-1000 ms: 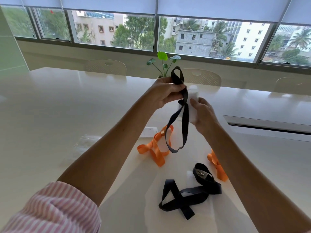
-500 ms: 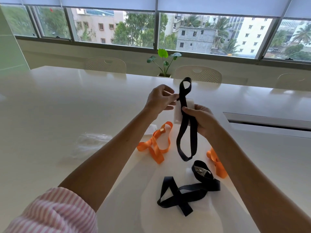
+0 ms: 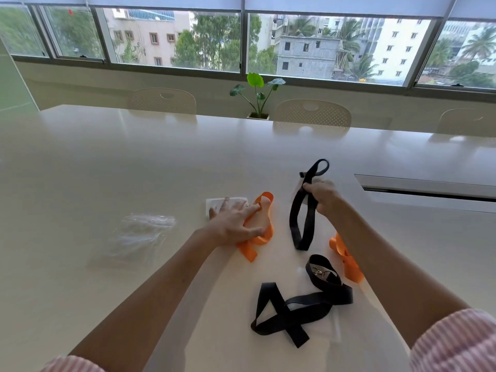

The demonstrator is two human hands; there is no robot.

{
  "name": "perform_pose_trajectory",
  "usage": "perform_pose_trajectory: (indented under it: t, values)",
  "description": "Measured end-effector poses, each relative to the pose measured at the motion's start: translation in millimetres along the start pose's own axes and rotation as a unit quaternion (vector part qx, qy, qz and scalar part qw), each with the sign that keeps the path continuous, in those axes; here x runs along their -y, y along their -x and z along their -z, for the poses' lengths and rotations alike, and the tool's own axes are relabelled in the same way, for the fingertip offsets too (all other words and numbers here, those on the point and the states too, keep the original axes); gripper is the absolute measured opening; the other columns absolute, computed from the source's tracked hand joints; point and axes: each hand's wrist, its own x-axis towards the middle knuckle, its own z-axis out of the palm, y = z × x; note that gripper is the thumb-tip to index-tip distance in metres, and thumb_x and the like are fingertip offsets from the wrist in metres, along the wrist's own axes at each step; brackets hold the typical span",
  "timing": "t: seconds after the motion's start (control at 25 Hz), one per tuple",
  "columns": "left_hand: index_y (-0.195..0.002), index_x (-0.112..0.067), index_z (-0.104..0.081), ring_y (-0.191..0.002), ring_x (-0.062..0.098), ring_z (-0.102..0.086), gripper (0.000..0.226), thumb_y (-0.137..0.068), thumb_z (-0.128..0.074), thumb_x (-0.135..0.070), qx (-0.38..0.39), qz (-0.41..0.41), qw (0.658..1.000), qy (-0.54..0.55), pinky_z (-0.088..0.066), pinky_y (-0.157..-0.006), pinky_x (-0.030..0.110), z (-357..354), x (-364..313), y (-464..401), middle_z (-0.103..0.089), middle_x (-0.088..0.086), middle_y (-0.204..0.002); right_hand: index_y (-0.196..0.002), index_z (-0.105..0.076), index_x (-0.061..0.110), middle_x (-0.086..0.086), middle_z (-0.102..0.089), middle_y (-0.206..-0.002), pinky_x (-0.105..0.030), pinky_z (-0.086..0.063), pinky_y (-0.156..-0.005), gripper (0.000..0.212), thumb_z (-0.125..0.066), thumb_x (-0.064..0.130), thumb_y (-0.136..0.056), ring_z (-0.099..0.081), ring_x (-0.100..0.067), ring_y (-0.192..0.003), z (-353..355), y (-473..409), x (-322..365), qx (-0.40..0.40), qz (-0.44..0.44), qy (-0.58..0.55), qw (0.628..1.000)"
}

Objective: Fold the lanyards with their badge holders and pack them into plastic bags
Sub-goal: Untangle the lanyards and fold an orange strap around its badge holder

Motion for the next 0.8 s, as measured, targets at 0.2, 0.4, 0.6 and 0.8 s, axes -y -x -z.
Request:
perform_pose_trajectory:
  t: [0.2,0.4,0.6,0.8]
  values:
    - [-0.143,-0.046,-0.025,-0.146,0.029,-0.002,0.054,-0.092,-0.028,-0.063,-0.078,0.009,0.996,-0.036,-0.004,-0.112,0.054,-20,2,6,-0.008,-0.007,-0.159,-0.058,-0.044,0.011,-0.007,-0.043,-0.061,-0.031,-0.042,-0.058,0.031,-0.063,0.001,-0.079,-0.047,-0.023,-0.061,-7,1,-21,-0.018,0.018,0.230,0.973]
    - [-0.140,-0.046,-0.032,-0.145,0.026,-0.011,0.048,-0.094,-0.029,-0.058,-0.138,0.011,0.989,-0.046,-0.008,-0.112,0.050,-27,1,9,-0.018,-0.008,-0.158,-0.079,-0.058,0.003,-0.014,-0.055,-0.088,-0.031,-0.041,-0.066,0.010,-0.063,0.011,-0.075,-0.052,-0.034,-0.088,-11,8,-28,-0.112,0.099,0.397,0.905]
    - [-0.130,-0.034,-0.047,-0.126,0.023,-0.044,0.042,-0.093,-0.038,-0.053,-0.263,-0.019,0.958,0.112,-0.022,-0.097,0.040,-22,2,13,-0.049,-0.003,-0.138,-0.114,-0.057,0.008,-0.016,-0.046,-0.122,-0.042,-0.038,-0.095,0.032,-0.057,0.023,-0.086,-0.046,-0.040,-0.112,-30,27,-33,-0.168,0.180,0.435,0.866]
    - [-0.129,-0.019,-0.050,-0.119,0.026,-0.050,0.034,-0.097,-0.041,-0.026,-0.310,0.050,0.943,0.115,-0.031,-0.098,0.039,-6,23,3,-0.054,0.004,-0.132,-0.110,-0.062,0.010,-0.014,-0.056,-0.118,-0.038,-0.044,-0.087,0.025,-0.057,0.018,-0.087,-0.052,-0.033,-0.107,-66,63,-47,-0.068,0.302,0.464,0.830]
